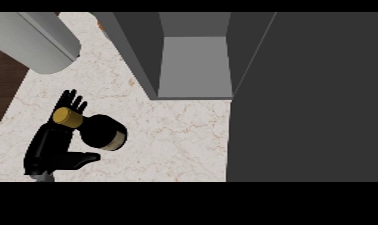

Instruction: Pick up the wine, place it into the cabinet and close the cabinet

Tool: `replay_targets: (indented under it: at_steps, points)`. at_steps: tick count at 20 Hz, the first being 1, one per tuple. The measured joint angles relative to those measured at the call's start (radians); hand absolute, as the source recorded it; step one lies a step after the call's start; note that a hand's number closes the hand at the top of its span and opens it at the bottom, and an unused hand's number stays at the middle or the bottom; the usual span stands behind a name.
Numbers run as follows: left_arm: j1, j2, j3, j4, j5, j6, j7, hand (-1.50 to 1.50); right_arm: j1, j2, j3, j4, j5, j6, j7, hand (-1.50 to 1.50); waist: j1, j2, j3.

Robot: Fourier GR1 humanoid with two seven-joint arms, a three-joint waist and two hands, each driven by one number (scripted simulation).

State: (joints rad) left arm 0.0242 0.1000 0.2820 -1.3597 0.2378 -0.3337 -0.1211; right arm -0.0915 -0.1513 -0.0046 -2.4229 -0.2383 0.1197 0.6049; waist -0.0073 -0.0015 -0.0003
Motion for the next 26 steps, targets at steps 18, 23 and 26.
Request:
replay_targets:
  at_steps: [18, 23, 26]
  points:
    - [-0.066, -0.013, -0.018, 0.203, -0.014, -0.016, -0.130, -1.50, -0.023, 0.006, 0.002, 0.000, 0.006, 0.000, 0.013, -1.50, 0.002, 0.000, 0.000]
    - [-0.110, -0.013, -0.013, 0.294, 0.007, -0.054, -0.177, 1.50, -0.015, 0.011, 0.011, -0.002, 0.008, -0.003, 0.020, -1.50, -0.002, 0.000, 0.000]
    - [-0.106, -0.011, -0.034, 0.301, 0.008, -0.096, -0.188, 1.50, -0.019, 0.012, 0.012, -0.004, 0.010, -0.011, 0.031, -1.50, -0.001, -0.001, 0.000]
